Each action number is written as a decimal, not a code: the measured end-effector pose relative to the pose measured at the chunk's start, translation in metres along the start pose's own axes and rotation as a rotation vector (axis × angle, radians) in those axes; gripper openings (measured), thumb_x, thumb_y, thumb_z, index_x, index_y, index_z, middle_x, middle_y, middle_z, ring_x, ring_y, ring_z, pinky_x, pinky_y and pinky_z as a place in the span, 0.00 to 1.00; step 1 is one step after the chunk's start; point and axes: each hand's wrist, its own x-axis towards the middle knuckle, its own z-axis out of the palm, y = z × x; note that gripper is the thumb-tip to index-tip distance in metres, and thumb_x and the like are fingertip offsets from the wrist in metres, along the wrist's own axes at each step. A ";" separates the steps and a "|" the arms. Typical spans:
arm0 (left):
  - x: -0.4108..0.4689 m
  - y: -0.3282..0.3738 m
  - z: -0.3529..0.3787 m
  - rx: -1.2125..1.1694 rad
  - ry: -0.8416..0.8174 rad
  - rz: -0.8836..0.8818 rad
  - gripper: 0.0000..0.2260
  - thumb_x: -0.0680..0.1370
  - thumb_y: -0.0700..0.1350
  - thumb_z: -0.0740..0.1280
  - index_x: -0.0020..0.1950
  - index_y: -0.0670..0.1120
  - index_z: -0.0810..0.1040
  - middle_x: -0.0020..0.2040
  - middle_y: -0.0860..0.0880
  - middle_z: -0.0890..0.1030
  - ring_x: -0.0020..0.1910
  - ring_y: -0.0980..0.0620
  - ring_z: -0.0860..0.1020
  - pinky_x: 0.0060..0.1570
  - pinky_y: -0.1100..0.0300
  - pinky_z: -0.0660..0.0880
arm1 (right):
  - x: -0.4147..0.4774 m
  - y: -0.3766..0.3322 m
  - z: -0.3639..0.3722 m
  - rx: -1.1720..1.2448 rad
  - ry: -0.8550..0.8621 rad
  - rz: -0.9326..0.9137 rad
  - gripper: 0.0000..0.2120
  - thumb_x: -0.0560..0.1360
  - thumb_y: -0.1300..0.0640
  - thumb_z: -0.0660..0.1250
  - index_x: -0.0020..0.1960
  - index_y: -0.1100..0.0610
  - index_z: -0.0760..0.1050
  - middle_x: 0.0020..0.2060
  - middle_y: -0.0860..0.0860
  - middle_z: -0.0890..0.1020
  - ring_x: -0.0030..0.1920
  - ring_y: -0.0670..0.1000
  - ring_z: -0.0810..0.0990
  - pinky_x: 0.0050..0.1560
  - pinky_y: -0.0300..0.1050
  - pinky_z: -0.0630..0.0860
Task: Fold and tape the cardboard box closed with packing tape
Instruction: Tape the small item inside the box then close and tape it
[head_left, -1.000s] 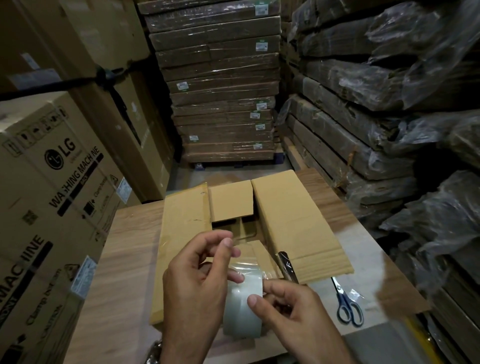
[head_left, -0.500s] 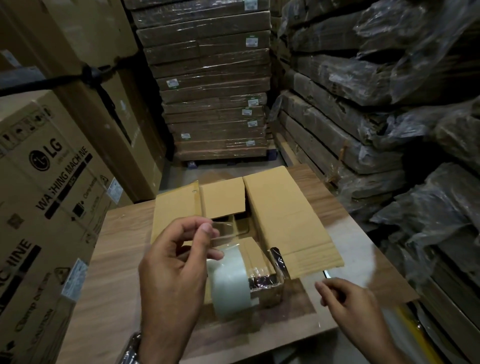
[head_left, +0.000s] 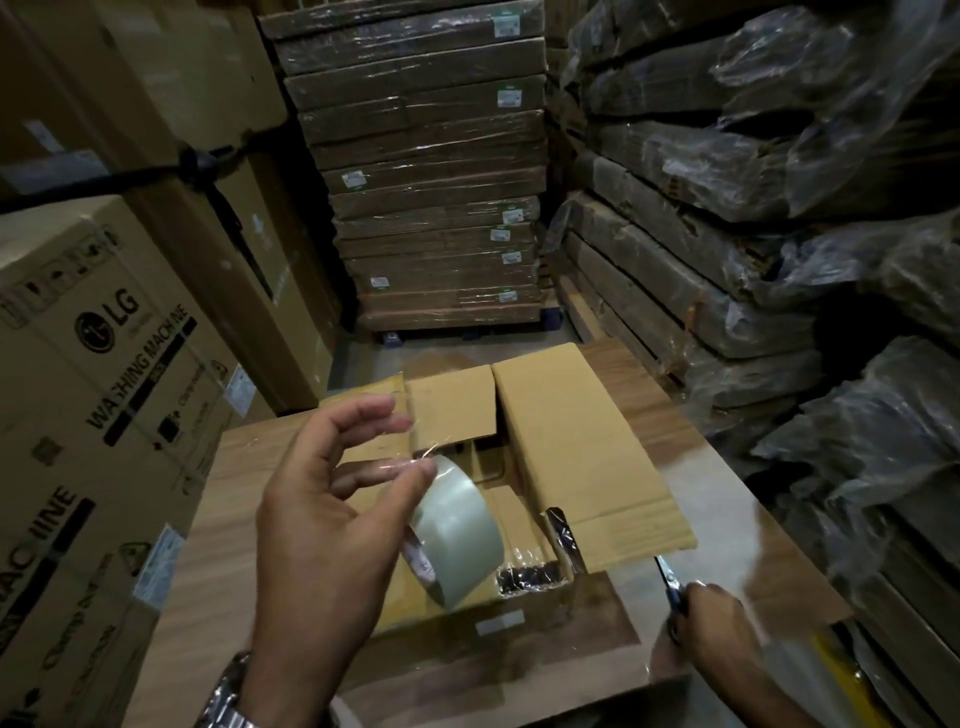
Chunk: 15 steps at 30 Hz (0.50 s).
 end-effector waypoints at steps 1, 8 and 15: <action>0.001 -0.001 -0.001 0.012 -0.015 0.010 0.22 0.68 0.36 0.75 0.55 0.58 0.76 0.53 0.57 0.82 0.43 0.55 0.83 0.41 0.54 0.82 | 0.001 -0.001 -0.001 0.015 0.010 0.007 0.17 0.76 0.48 0.63 0.33 0.53 0.62 0.45 0.52 0.82 0.49 0.53 0.82 0.44 0.43 0.74; 0.004 -0.002 -0.004 0.047 -0.068 0.062 0.32 0.68 0.29 0.74 0.57 0.63 0.73 0.57 0.61 0.78 0.49 0.57 0.80 0.36 0.59 0.81 | 0.003 0.001 -0.004 0.139 0.013 0.106 0.20 0.77 0.45 0.62 0.34 0.54 0.60 0.47 0.57 0.82 0.52 0.57 0.82 0.47 0.45 0.75; 0.005 -0.003 -0.002 0.051 -0.051 0.078 0.33 0.69 0.28 0.73 0.58 0.63 0.71 0.58 0.63 0.75 0.51 0.59 0.79 0.39 0.59 0.82 | 0.048 0.044 0.051 0.145 -0.156 0.190 0.18 0.71 0.41 0.63 0.37 0.57 0.73 0.33 0.55 0.78 0.37 0.57 0.79 0.39 0.43 0.72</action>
